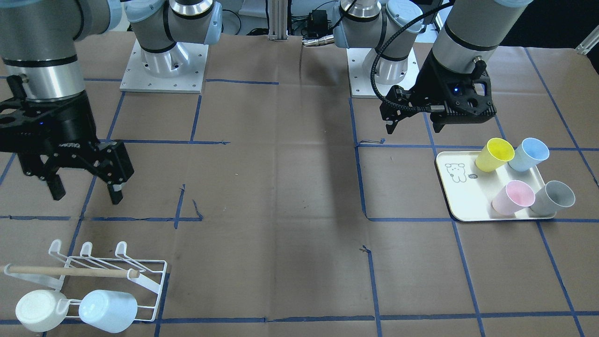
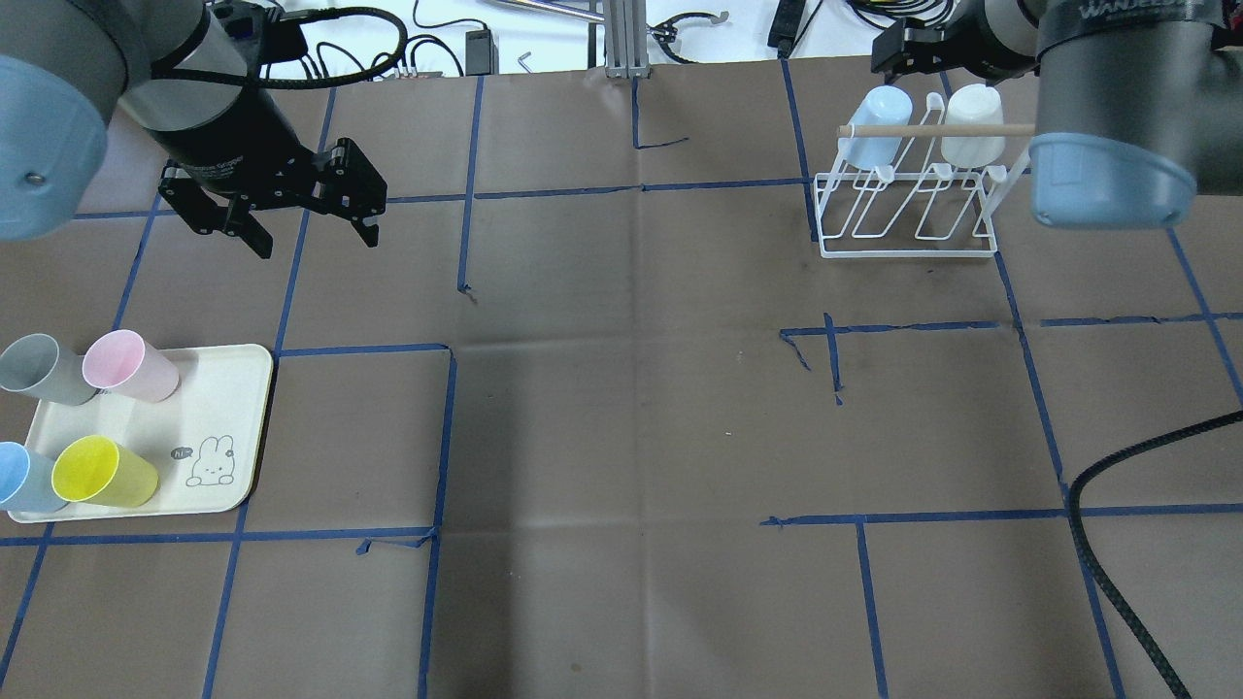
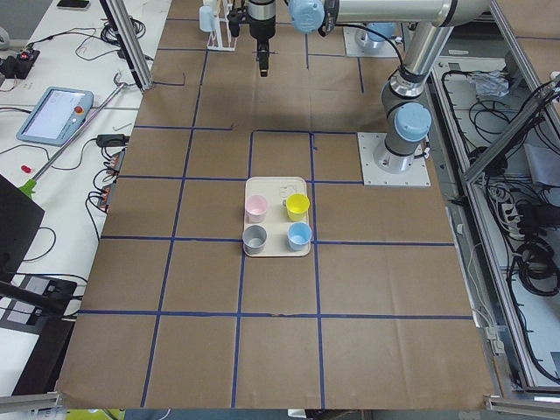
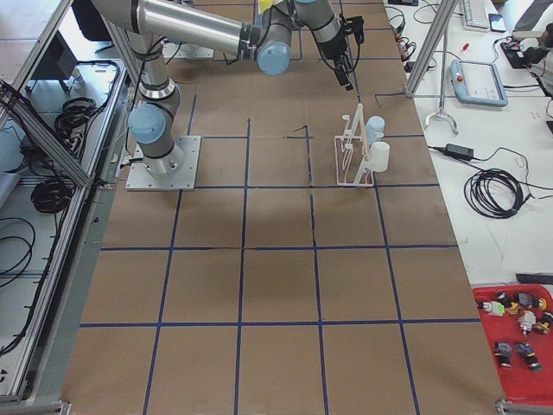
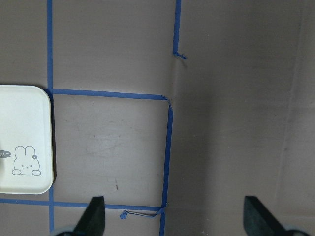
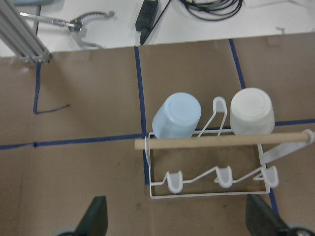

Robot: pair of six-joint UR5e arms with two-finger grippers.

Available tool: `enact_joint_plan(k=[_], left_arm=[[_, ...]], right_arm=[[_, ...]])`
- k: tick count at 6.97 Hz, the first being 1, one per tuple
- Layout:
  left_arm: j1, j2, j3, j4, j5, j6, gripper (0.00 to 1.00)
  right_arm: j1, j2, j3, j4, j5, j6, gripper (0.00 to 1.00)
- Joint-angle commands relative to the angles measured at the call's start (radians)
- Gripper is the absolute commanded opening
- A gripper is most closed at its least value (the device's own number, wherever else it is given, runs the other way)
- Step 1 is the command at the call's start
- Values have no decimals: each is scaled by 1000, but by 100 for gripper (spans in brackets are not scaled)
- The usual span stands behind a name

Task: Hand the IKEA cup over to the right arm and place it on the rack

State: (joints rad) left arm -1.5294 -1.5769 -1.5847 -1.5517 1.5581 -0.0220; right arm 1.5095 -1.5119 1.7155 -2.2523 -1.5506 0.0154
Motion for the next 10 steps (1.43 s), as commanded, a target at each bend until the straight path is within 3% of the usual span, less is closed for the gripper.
enact_joint_plan(k=[1, 3, 5, 10], left_arm=[[0, 0, 0, -1, 0, 2, 100], [0, 0, 2, -1, -1, 1, 100], [-2, 2, 5, -1, 0, 1, 100], [-2, 0, 5, -2, 0, 19, 100]], right_arm=[[43, -100, -2, 285, 7, 21, 100], [61, -186, 7, 463, 10, 55, 100], [121, -179, 7, 483, 0, 58, 100], [120, -148, 6, 482, -2, 58, 100]])
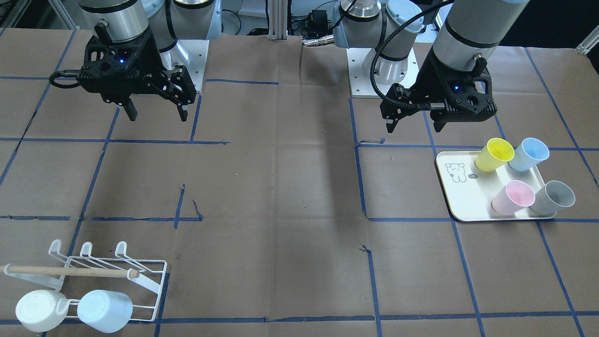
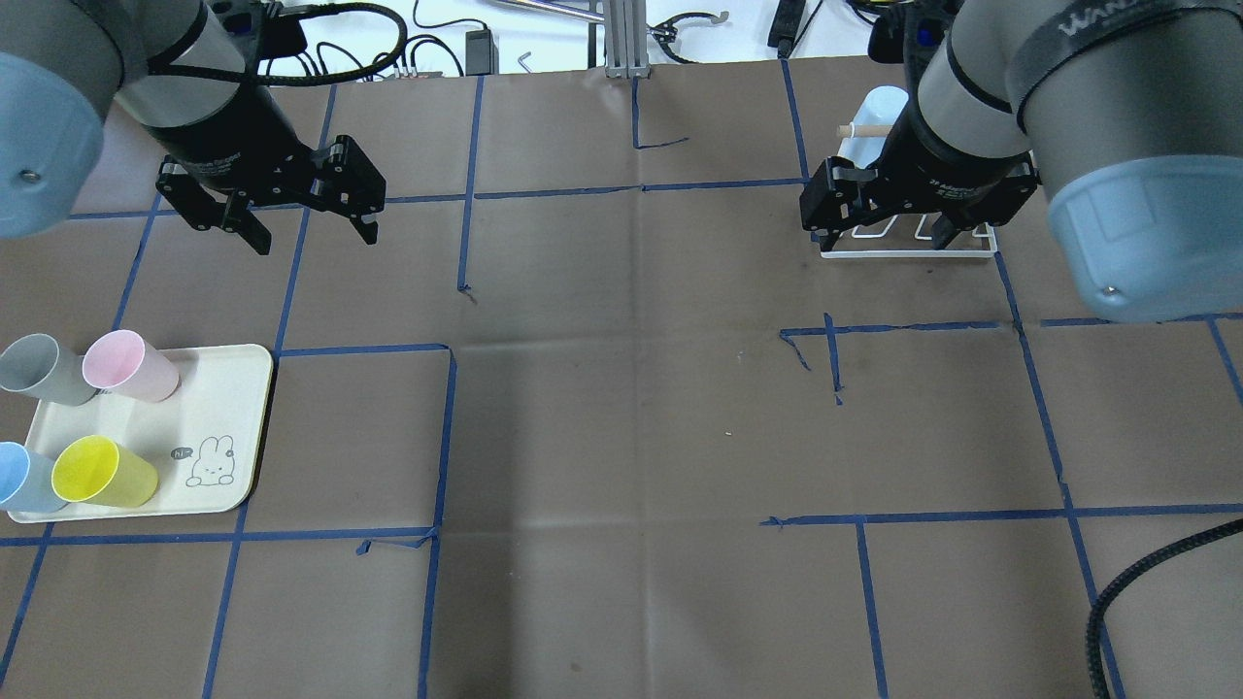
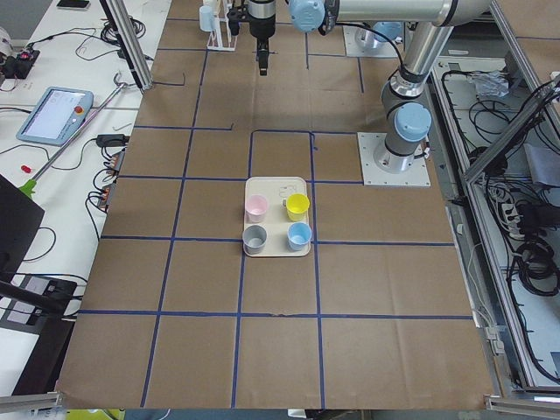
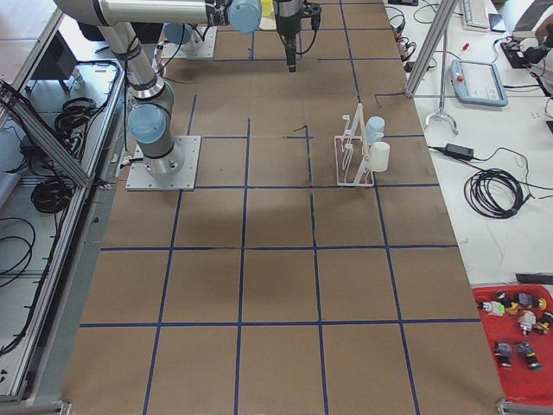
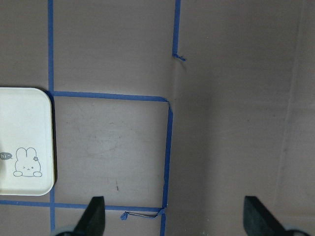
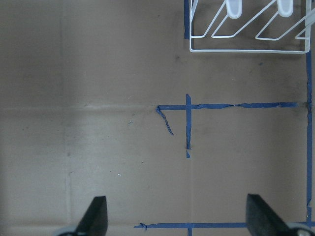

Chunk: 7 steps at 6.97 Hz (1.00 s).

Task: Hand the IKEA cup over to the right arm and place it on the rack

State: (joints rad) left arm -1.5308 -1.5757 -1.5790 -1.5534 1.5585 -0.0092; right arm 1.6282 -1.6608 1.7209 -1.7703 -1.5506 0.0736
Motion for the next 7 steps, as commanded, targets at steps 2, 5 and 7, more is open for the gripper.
enact_joint_plan(k=[2, 5, 7], left_arm=[[0, -1, -1, -2, 0, 21, 100], [0, -1, -4, -2, 0, 29, 100], [0, 0, -1, -1, 2, 46, 100]], right_arm=[[-1, 0, 2, 2, 1, -2, 100], [-1, 3, 0, -5, 1, -11, 100], [-1, 3, -1, -8, 9, -11, 100]])
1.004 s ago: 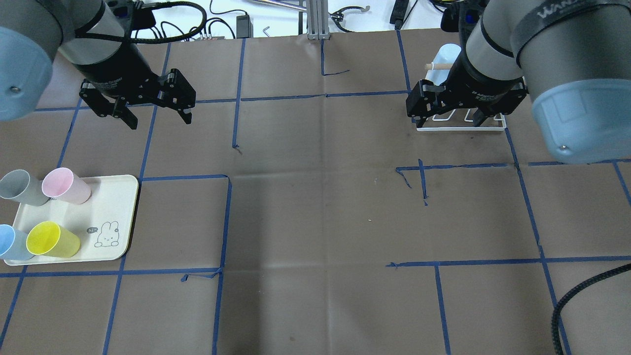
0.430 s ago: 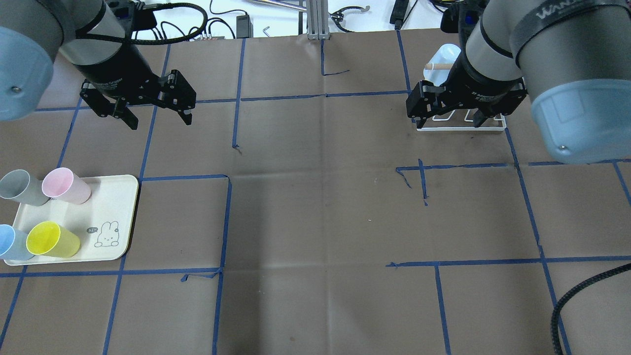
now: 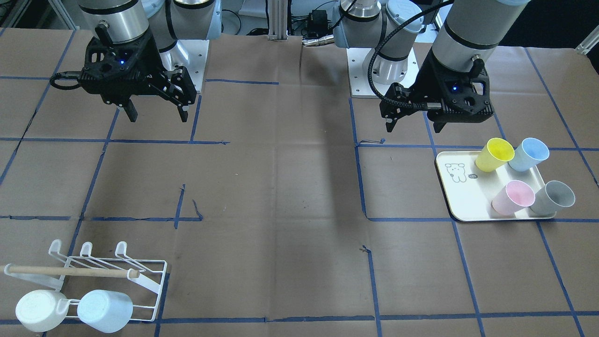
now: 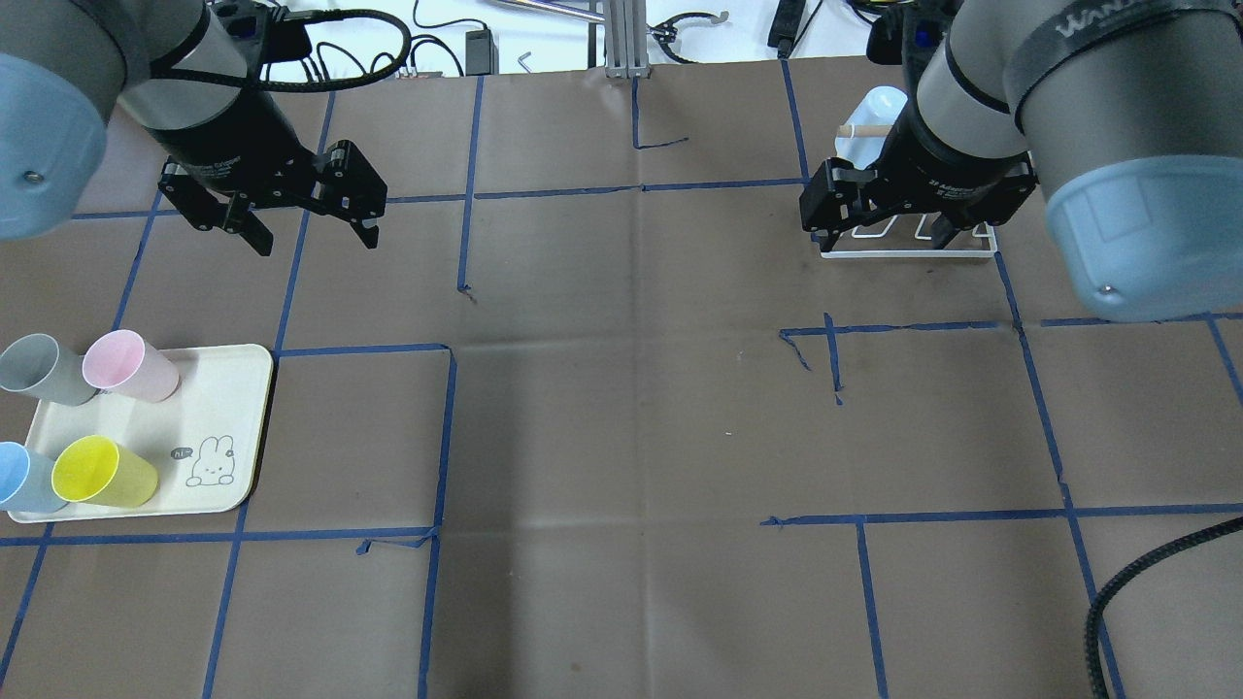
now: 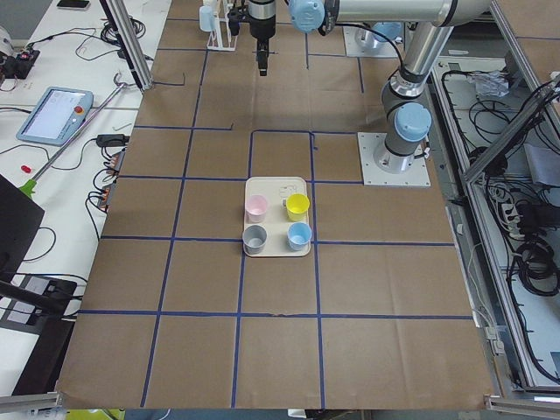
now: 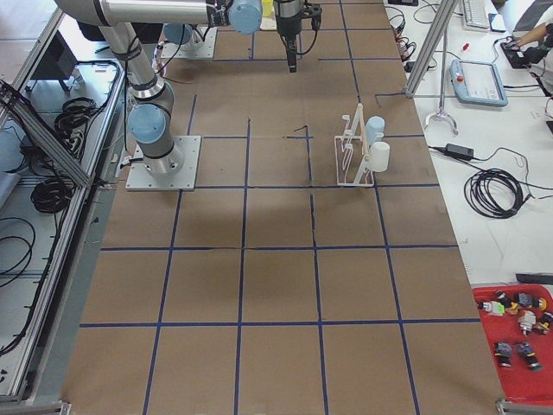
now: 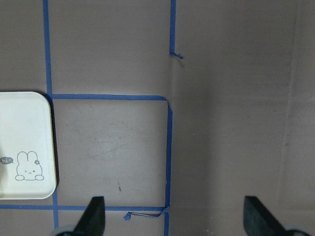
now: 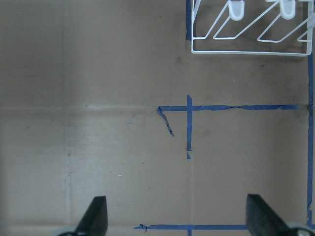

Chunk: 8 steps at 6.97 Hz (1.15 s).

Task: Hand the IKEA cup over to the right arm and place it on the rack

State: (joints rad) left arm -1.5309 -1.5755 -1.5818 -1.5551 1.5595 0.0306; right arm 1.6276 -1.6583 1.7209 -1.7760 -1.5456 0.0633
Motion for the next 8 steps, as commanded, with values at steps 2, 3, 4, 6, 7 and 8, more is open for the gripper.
enact_joint_plan(k=[2, 3, 4, 6, 7, 8], left_arm=[[0, 2, 3, 0, 2, 6, 100], [0, 2, 5, 0, 2, 6, 100], [0, 0, 6, 0, 2, 6, 100], [0, -1, 8, 0, 17, 6, 100], [0, -1, 8, 0, 17, 6, 100], [0, -1, 8, 1, 17, 6, 100]], right_arm=[[0, 0, -3, 0, 4, 0, 100], [0, 0, -3, -2, 4, 1, 100], [0, 2, -3, -3, 5, 1, 100], [0, 0, -3, -3, 5, 1, 100], [0, 0, -3, -3, 5, 1, 100], [0, 0, -3, -3, 4, 1, 100]])
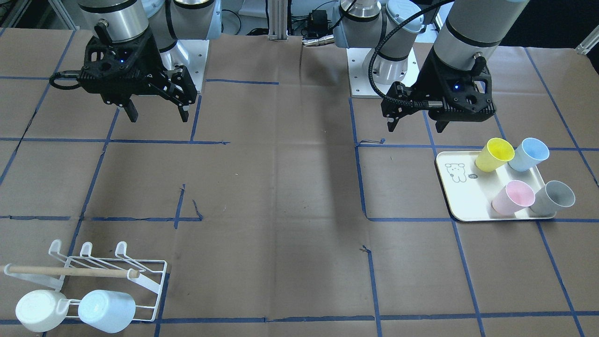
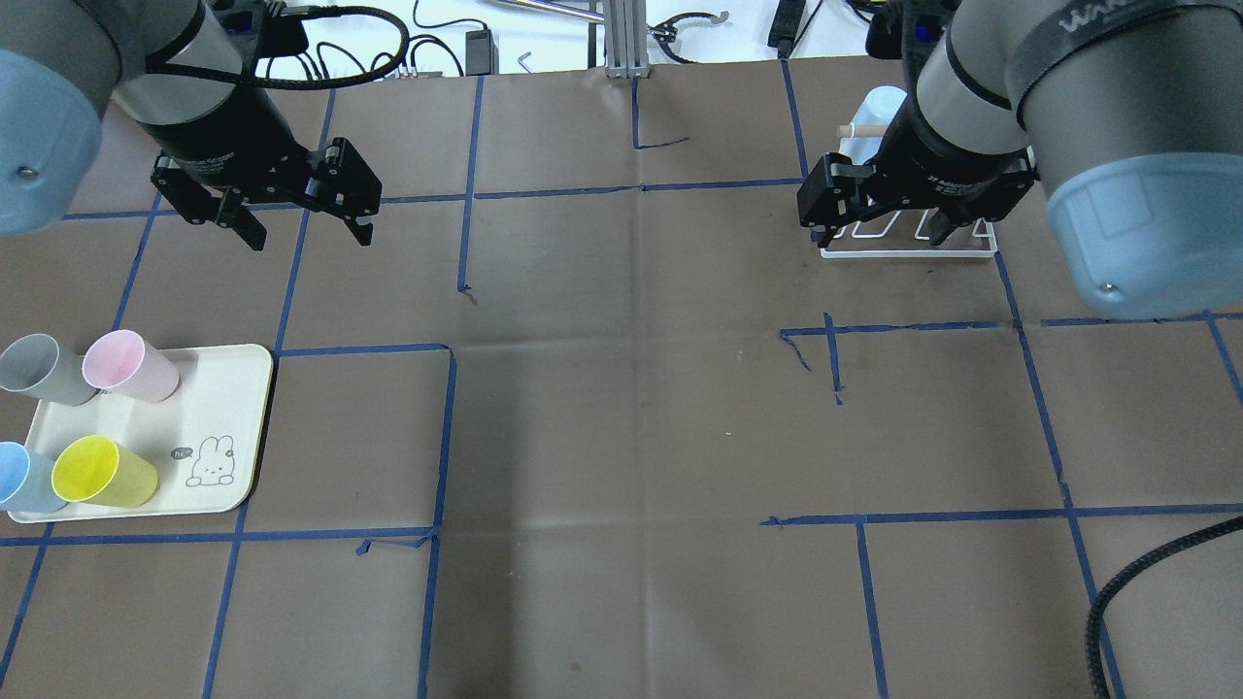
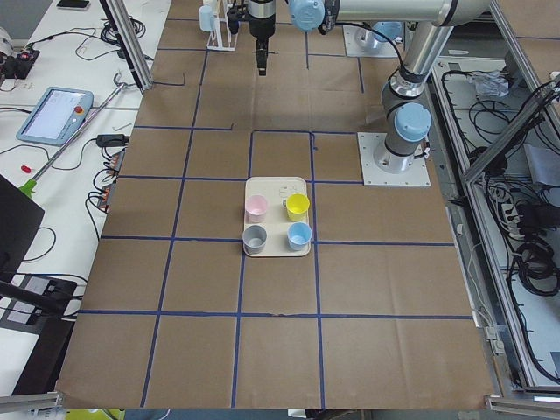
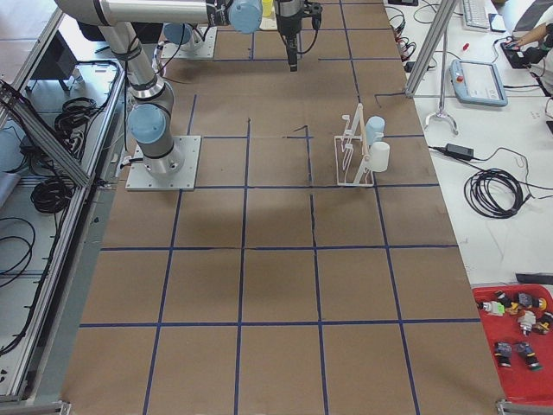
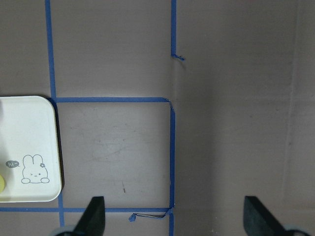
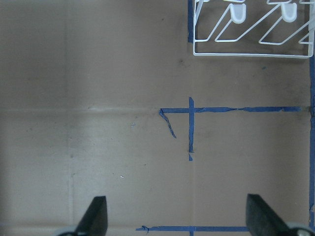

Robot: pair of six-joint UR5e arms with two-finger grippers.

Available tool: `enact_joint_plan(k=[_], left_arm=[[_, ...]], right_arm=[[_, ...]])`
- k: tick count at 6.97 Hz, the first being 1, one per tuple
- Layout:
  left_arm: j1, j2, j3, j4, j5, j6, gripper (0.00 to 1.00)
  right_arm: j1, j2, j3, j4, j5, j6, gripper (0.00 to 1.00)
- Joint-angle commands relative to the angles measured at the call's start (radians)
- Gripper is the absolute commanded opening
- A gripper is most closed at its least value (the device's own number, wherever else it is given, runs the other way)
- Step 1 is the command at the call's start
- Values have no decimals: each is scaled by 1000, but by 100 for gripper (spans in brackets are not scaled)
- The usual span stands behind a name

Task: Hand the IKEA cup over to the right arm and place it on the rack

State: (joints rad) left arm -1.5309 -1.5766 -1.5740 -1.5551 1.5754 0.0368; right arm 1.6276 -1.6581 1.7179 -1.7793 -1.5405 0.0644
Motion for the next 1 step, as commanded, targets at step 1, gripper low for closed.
enact_joint_plan(k=[1], left_arm=[[0, 0, 0, 1, 0, 0, 100]], right_arm=[[0, 0, 0, -2, -1, 0, 100]])
